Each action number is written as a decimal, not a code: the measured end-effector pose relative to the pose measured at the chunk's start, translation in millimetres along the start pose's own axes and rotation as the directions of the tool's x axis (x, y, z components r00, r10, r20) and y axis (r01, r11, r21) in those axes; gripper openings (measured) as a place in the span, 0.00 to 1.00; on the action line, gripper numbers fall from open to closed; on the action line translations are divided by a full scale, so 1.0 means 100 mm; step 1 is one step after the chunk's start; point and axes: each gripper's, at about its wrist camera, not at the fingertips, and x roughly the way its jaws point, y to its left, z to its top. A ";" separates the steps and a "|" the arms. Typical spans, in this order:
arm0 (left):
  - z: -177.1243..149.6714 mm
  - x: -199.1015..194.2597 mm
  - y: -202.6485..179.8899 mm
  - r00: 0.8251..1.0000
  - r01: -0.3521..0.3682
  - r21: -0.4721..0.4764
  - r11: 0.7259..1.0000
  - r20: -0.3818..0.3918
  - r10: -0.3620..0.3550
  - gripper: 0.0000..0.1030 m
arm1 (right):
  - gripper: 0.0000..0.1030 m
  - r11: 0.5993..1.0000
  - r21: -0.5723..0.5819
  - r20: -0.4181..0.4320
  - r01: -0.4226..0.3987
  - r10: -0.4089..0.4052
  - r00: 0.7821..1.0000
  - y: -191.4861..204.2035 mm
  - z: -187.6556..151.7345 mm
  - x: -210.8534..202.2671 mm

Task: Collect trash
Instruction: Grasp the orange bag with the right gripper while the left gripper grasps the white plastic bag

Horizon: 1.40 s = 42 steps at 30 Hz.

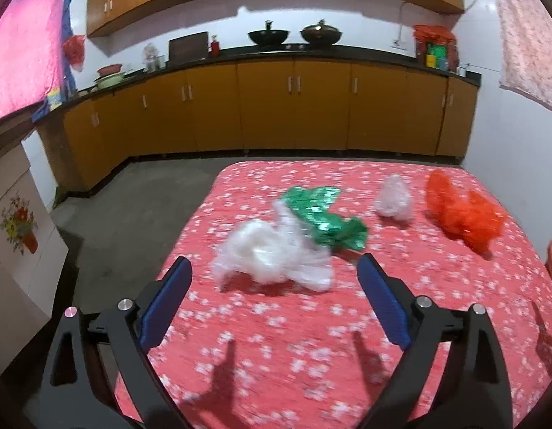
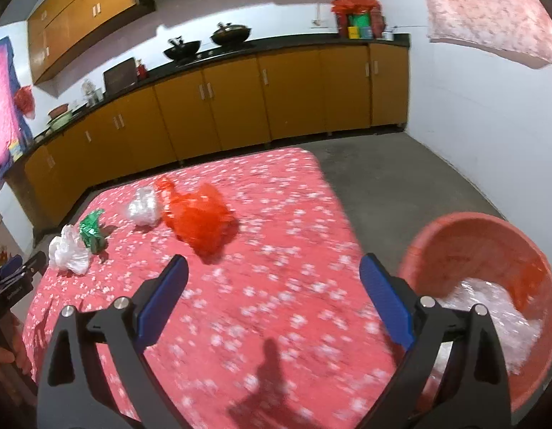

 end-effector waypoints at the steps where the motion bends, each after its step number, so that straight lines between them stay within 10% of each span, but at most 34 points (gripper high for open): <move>1: 0.02 0.05 0.04 1.000 -0.008 -0.005 1.000 -0.006 0.008 0.91 | 0.92 1.000 -0.005 -0.004 -0.005 0.005 1.000 0.05 0.03 0.05; 21: 0.12 0.67 0.14 0.989 0.043 -0.009 0.999 -0.142 -0.044 0.88 | 0.91 0.992 -0.117 -0.107 -0.036 0.023 0.994 0.87 0.45 1.38; 42: 0.09 0.73 0.07 0.979 0.087 -0.013 0.996 -0.186 -0.088 0.43 | 0.36 0.986 -0.126 -0.167 -0.107 0.085 0.982 0.84 0.31 1.38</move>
